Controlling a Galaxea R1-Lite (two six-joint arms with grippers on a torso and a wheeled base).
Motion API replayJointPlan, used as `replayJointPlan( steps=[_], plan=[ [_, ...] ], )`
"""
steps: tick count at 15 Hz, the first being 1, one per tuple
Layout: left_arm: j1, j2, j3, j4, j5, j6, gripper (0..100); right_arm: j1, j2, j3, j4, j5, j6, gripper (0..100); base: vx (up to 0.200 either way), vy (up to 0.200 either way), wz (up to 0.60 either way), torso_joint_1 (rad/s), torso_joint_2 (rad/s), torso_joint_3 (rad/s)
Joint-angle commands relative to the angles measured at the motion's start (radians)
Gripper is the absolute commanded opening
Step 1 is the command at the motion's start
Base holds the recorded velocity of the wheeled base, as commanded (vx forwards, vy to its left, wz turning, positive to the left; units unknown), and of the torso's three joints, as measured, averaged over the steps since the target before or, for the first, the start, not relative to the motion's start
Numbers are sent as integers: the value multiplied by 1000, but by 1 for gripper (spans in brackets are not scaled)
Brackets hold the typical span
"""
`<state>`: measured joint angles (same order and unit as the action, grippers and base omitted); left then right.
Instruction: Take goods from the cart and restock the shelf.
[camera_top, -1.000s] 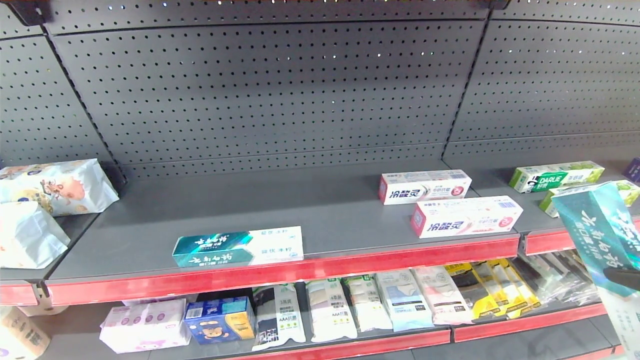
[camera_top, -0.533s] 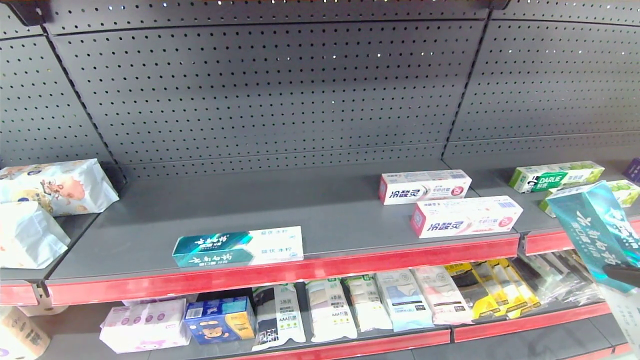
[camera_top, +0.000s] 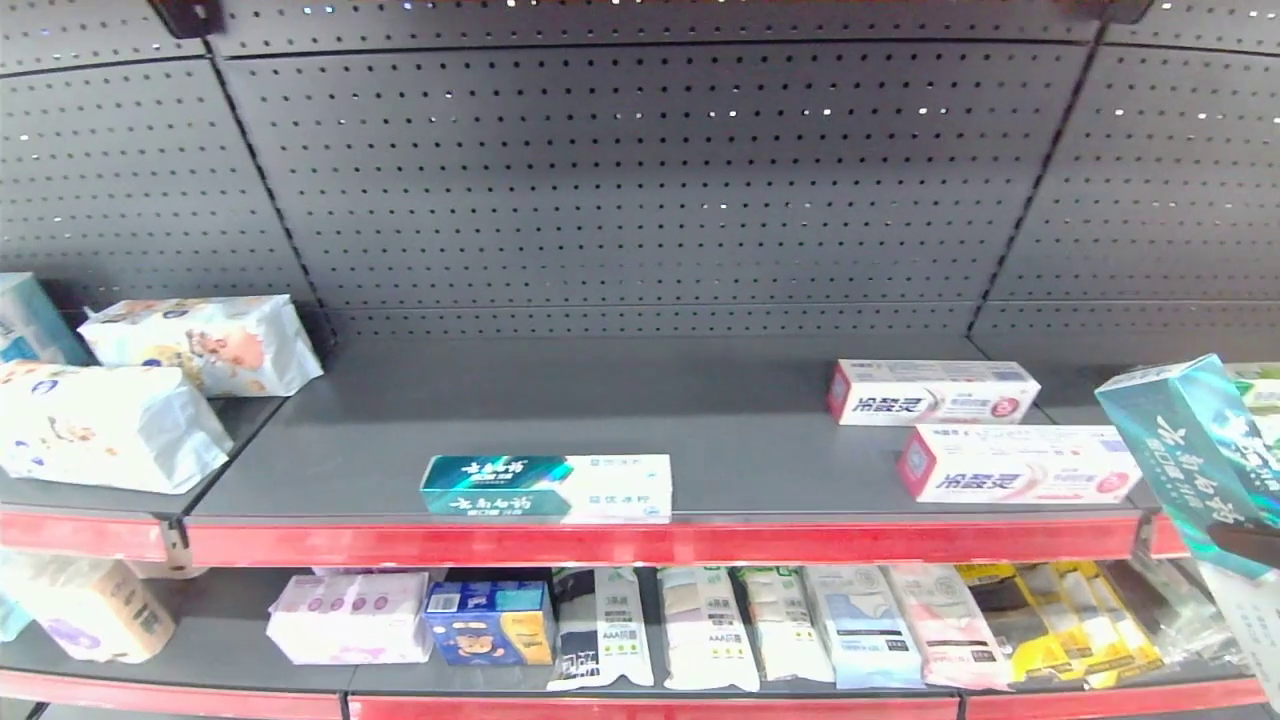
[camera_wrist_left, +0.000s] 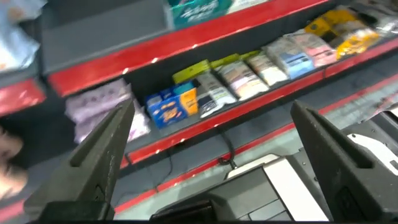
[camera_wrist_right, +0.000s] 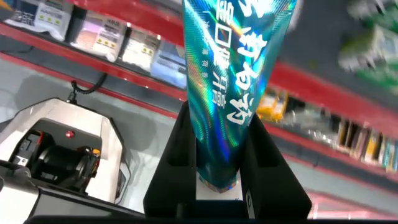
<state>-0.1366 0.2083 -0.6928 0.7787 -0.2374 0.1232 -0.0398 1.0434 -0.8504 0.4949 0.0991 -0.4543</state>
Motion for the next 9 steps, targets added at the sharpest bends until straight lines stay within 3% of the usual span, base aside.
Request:
replayJointPlan(
  steps=[1,3,7,9],
  plan=[
    [0,-7,9,1,0,7,100,0,-6,-1,2,2,-1,0,0,0,600,2,-2,7],
    [0,-18,22,1,-2,19,100,0,-6,-2,1,1,-1,0,0,0,600,-2,0,2],
    [2,-69,55,-3,9,23,100,11,4,-85,1,8,-23,0,0,0,0,0,0,0],
    [2,-109,90,-4,75,24,100,35,21,-128,-1,10,-41,0,0,0,0,0,0,0]
  ],
)
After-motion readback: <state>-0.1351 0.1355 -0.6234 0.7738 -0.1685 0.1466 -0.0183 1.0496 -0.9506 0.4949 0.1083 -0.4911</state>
